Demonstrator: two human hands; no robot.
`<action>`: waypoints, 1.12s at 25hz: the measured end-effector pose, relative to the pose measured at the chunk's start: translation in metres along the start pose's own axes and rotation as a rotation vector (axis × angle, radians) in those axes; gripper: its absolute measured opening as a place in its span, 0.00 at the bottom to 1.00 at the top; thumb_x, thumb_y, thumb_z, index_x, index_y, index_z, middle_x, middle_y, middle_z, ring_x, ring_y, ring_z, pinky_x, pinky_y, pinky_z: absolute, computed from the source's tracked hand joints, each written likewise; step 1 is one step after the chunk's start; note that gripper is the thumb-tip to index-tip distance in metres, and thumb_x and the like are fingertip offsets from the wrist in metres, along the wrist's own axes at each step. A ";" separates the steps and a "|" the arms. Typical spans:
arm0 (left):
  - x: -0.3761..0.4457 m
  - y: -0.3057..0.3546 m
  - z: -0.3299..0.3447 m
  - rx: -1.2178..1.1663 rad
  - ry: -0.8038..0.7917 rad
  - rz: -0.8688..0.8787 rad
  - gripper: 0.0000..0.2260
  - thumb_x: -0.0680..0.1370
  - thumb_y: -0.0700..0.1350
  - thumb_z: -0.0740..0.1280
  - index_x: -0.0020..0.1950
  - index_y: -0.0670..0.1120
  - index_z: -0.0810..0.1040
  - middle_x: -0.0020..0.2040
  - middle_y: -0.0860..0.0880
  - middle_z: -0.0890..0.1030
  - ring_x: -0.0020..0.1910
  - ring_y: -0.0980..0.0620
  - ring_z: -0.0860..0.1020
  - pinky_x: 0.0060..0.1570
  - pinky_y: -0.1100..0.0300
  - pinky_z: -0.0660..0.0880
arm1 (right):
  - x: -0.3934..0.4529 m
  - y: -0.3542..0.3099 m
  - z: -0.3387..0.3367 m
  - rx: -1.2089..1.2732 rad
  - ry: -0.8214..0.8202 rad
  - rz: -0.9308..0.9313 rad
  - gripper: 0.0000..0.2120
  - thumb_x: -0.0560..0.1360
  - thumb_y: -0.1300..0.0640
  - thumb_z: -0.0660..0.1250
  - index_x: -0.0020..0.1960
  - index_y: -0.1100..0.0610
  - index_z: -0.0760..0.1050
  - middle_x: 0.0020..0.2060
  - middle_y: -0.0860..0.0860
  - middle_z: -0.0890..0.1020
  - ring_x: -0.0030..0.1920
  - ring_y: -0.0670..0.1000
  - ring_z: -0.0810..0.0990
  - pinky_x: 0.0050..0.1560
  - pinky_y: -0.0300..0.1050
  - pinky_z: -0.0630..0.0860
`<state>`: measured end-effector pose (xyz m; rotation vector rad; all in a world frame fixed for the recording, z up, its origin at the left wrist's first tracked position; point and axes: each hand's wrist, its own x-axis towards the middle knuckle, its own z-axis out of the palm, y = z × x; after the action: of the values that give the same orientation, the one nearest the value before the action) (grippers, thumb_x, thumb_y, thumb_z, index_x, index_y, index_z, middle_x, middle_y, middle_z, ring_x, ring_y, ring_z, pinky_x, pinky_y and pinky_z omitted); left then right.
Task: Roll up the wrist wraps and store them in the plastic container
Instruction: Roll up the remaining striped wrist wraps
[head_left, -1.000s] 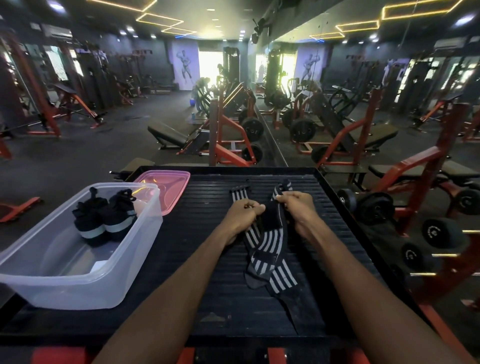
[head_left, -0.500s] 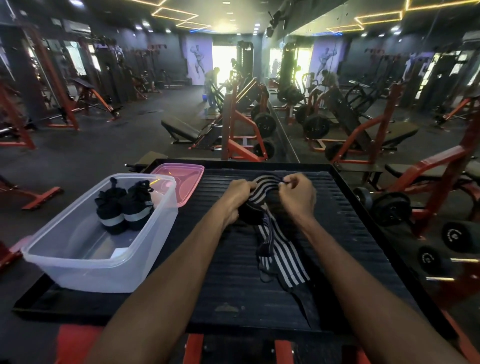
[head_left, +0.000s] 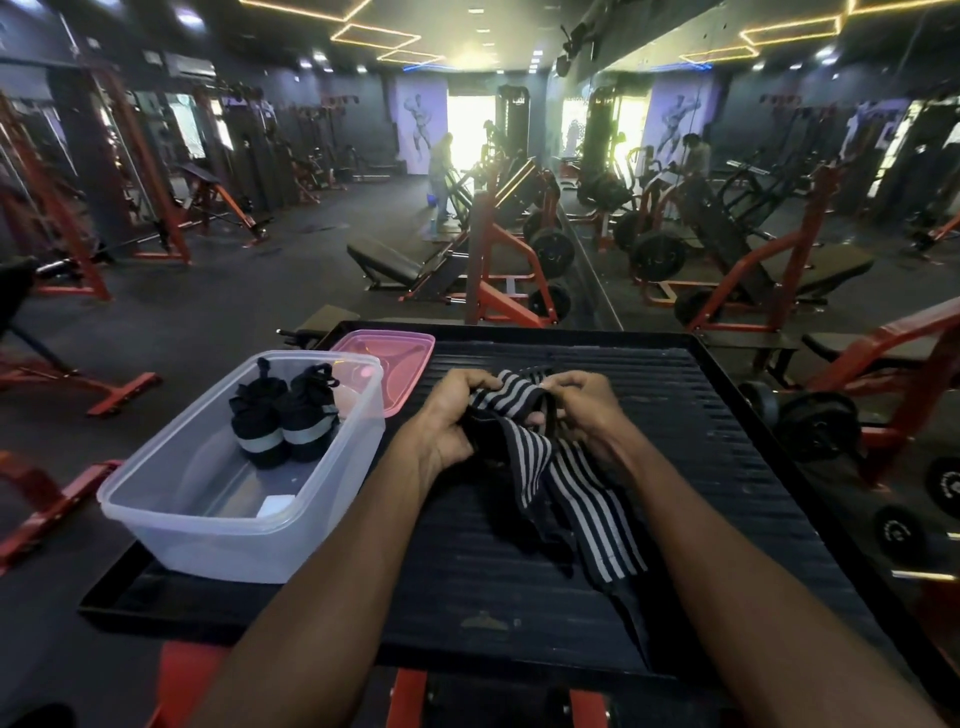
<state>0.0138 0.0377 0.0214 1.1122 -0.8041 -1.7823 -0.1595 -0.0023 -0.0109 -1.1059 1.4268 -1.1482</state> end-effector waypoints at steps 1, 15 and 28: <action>-0.002 -0.003 -0.004 -0.031 -0.005 -0.019 0.17 0.72 0.39 0.60 0.54 0.29 0.79 0.52 0.32 0.83 0.49 0.35 0.84 0.58 0.43 0.79 | -0.002 0.001 0.004 -0.032 -0.056 0.025 0.05 0.77 0.63 0.65 0.48 0.60 0.81 0.39 0.58 0.83 0.34 0.52 0.80 0.32 0.45 0.78; -0.007 -0.037 -0.032 -0.208 -0.254 0.006 0.22 0.73 0.40 0.52 0.62 0.34 0.75 0.55 0.34 0.79 0.48 0.36 0.80 0.46 0.48 0.77 | -0.009 0.006 0.024 0.311 -0.273 0.198 0.05 0.76 0.69 0.62 0.44 0.67 0.75 0.28 0.55 0.72 0.25 0.50 0.71 0.22 0.42 0.71; 0.032 -0.007 -0.022 0.165 0.118 0.135 0.20 0.72 0.57 0.71 0.55 0.43 0.83 0.48 0.41 0.84 0.47 0.42 0.83 0.55 0.47 0.78 | -0.008 0.013 0.039 -0.002 0.012 -0.302 0.06 0.75 0.68 0.70 0.46 0.59 0.83 0.37 0.49 0.84 0.34 0.43 0.81 0.32 0.34 0.76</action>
<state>0.0242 0.0101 -0.0042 1.2275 -0.9444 -1.5459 -0.1214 0.0026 -0.0264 -1.3509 1.2986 -1.3653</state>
